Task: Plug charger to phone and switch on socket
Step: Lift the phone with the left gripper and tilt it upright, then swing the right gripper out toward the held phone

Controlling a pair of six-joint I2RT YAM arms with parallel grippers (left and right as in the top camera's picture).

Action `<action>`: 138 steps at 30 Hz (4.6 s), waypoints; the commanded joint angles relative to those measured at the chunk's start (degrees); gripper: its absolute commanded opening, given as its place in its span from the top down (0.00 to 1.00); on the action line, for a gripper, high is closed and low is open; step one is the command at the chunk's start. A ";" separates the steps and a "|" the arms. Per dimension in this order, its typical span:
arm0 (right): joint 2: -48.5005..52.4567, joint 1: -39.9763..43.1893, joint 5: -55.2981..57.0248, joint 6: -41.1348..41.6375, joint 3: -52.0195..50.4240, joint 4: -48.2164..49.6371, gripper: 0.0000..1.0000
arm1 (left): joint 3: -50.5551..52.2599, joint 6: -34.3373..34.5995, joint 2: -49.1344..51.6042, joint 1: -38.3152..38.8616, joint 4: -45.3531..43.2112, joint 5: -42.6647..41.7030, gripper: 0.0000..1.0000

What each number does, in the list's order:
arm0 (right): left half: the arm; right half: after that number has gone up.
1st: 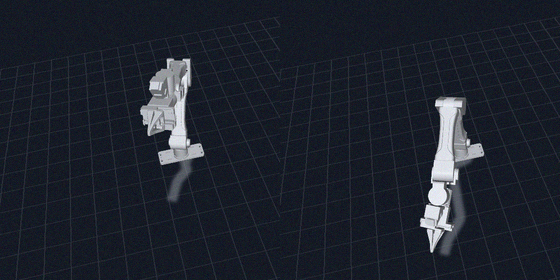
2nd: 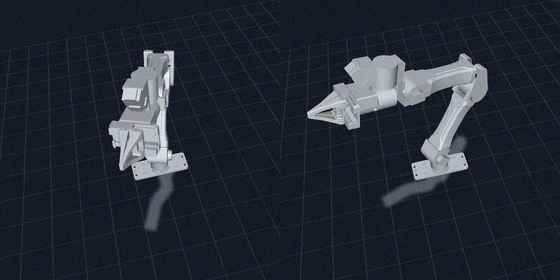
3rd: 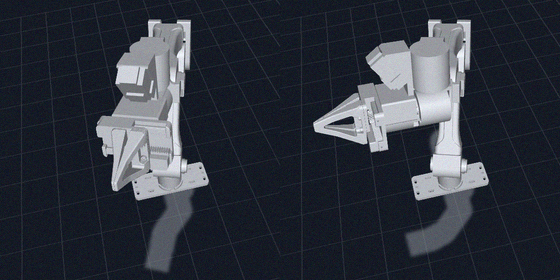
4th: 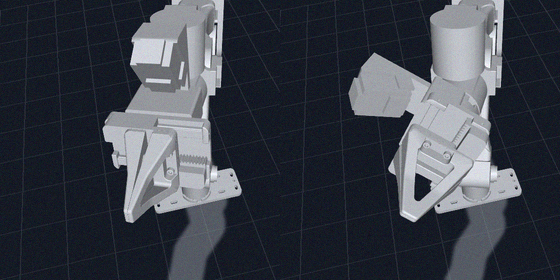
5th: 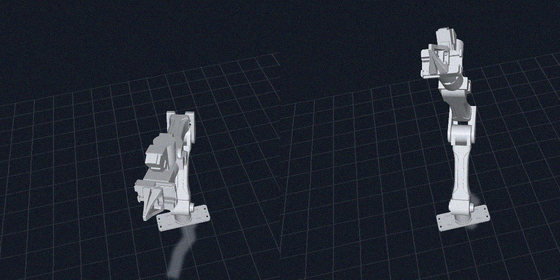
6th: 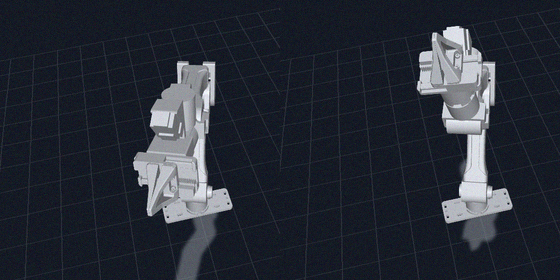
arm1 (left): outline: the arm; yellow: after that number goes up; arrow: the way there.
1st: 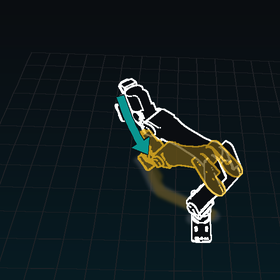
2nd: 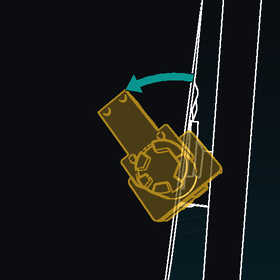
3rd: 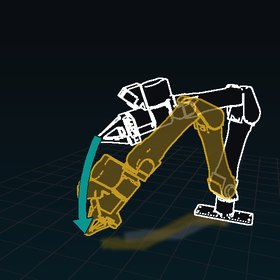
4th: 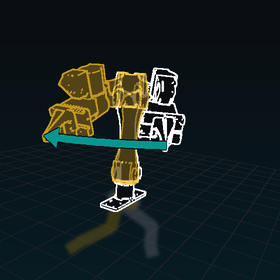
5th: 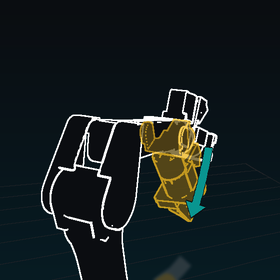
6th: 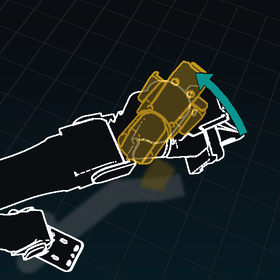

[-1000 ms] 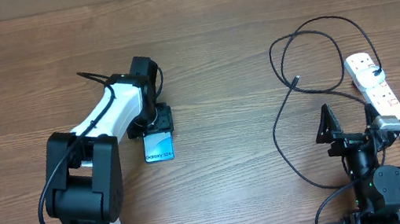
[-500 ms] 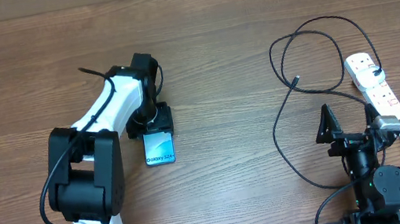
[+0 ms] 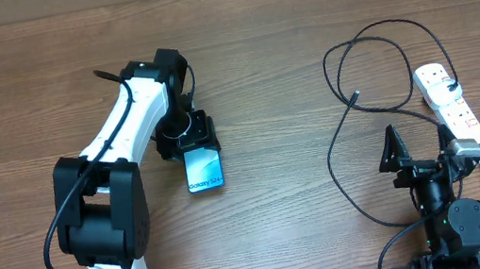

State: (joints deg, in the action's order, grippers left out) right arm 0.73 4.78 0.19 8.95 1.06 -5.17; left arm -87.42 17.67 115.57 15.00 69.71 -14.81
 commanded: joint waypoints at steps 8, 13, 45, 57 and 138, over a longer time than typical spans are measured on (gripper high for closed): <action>-0.57 -0.33 -0.28 -0.26 -0.61 0.35 0.00 | -2.40 0.59 0.24 -0.09 2.47 -21.11 0.39; -0.57 -0.33 -0.26 -0.26 -0.61 0.35 0.00 | -2.40 0.76 0.24 -0.72 2.49 -29.35 0.40; -0.57 -0.33 -0.26 -0.26 -0.61 0.35 0.00 | -2.40 0.76 0.24 -6.80 2.27 -48.30 0.40; -0.57 -0.33 -0.28 -0.26 -0.61 0.35 0.00 | -2.40 0.76 0.24 -6.78 2.25 -48.22 0.41; 22.95 -0.33 -13.79 31.54 23.89 -52.59 0.01 | -2.40 0.59 0.24 -6.73 2.71 -39.23 0.42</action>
State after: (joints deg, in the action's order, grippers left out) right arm 20.67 4.78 -17.08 40.10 21.61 -55.68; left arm -88.12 18.06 115.57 8.38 72.23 -50.98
